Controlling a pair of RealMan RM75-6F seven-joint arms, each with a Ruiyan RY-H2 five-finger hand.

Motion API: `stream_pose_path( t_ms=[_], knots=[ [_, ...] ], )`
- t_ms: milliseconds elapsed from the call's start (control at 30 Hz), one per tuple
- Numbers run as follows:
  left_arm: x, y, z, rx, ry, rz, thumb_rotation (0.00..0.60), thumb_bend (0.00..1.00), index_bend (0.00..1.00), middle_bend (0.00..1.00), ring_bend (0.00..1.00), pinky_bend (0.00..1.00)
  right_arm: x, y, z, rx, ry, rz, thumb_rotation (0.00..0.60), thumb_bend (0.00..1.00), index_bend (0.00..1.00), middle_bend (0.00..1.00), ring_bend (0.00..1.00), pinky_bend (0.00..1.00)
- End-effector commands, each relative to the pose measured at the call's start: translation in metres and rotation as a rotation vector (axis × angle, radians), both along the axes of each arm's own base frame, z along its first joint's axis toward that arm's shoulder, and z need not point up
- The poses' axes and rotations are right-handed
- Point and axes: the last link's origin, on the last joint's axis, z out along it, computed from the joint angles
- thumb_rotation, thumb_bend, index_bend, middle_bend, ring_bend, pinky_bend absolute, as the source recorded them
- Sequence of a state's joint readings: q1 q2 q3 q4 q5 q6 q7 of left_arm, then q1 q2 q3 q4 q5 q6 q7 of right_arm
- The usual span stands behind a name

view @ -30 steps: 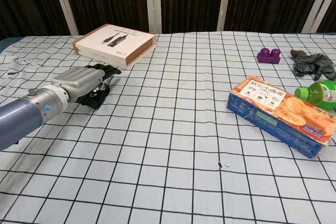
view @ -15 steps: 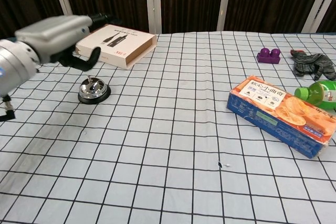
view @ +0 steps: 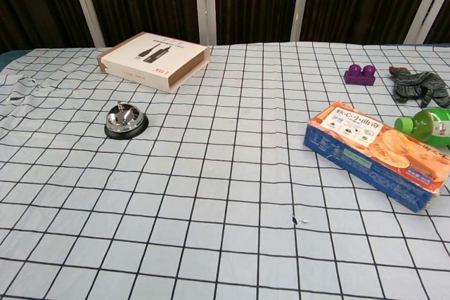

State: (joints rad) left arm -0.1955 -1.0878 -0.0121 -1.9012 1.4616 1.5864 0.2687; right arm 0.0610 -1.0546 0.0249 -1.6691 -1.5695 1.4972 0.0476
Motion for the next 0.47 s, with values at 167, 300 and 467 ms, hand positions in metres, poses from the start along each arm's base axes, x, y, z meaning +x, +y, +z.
stream_pose_path(
  t_ms=[167, 300, 467],
  knots=[
    [-0.046, -0.041, 0.011, 0.035, -0.029, 0.022, 0.600, 0.90, 0.00, 0.00, 0.00, 0.00, -0.001, -0.001, 0.000, -0.002, 0.002, -0.007, 0.600, 0.39, 0.08, 0.00, 0.00, 0.00],
    [-0.049, -0.041, 0.012, 0.049, -0.035, -0.005, 0.600, 0.90, 0.00, 0.00, 0.00, 0.00, -0.001, -0.001, -0.001, 0.002, 0.001, -0.006, 0.600, 0.39, 0.08, 0.00, 0.00, 0.00],
    [-0.053, -0.042, 0.011, 0.043, -0.037, 0.002, 0.600, 0.90, 0.00, 0.00, 0.00, 0.00, 0.001, -0.003, -0.002, 0.005, 0.002, 0.000, 0.600, 0.39, 0.08, 0.00, 0.00, 0.00]
  ],
)
